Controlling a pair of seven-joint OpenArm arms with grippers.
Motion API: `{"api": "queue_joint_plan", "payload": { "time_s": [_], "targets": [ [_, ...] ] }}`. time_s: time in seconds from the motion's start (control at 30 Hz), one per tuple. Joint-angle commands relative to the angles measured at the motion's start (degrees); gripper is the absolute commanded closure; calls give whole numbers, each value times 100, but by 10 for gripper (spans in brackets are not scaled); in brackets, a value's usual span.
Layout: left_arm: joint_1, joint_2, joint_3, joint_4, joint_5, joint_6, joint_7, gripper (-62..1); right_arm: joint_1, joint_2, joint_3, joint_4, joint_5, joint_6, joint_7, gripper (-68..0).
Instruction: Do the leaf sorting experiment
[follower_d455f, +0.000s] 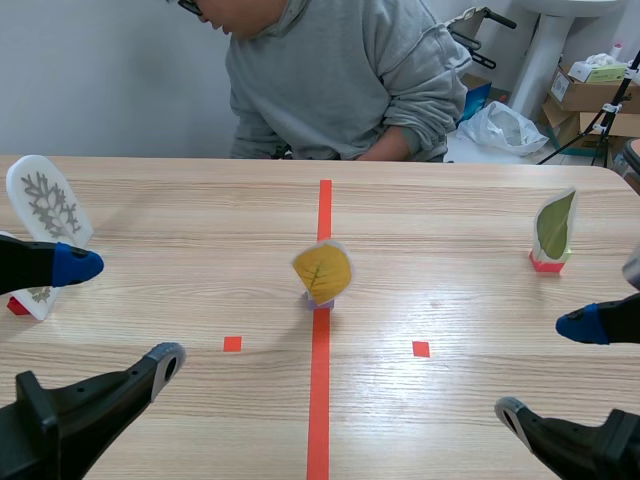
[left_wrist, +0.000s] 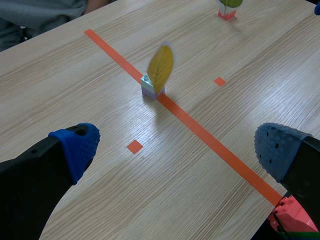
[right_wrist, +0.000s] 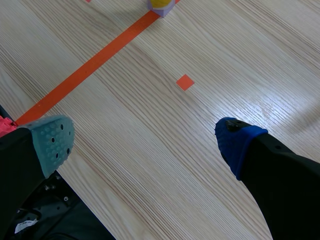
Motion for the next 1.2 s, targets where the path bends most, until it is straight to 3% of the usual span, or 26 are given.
{"api": "queue_joint_plan", "payload": {
  "time_s": [0.0,0.17,0.33,0.53,0.7,0.8,0.97,1.17],
  "targets": [
    [-7,44,-13,76,-42,7,-79,-623,52,-50,7,127,-31,44,61,-578],
    [-7,44,-13,76,-42,7,-79,-623,136,-208,7,127,-42,22,83,-578],
    [-7,44,-13,76,-39,7,-39,-623,621,-234,7,127,-330,24,-459,-578],
    [-9,44,-13,76,-37,9,-39,-623,1659,155,-236,-170,-385,22,-601,-578],
    [-22,44,-15,76,114,33,-39,-623,2949,601,-1099,-1224,-378,22,-533,-578],
    [-20,46,-15,76,111,33,-42,-623,3753,673,-1733,-1941,-378,26,-485,-578],
    [-20,157,-31,76,114,66,-39,-623,5003,588,-2820,-2903,-387,35,-387,-578],
    [-22,380,-31,76,114,68,-42,-623,6205,153,-3980,-4037,-566,46,-291,-578]
  ]
}}
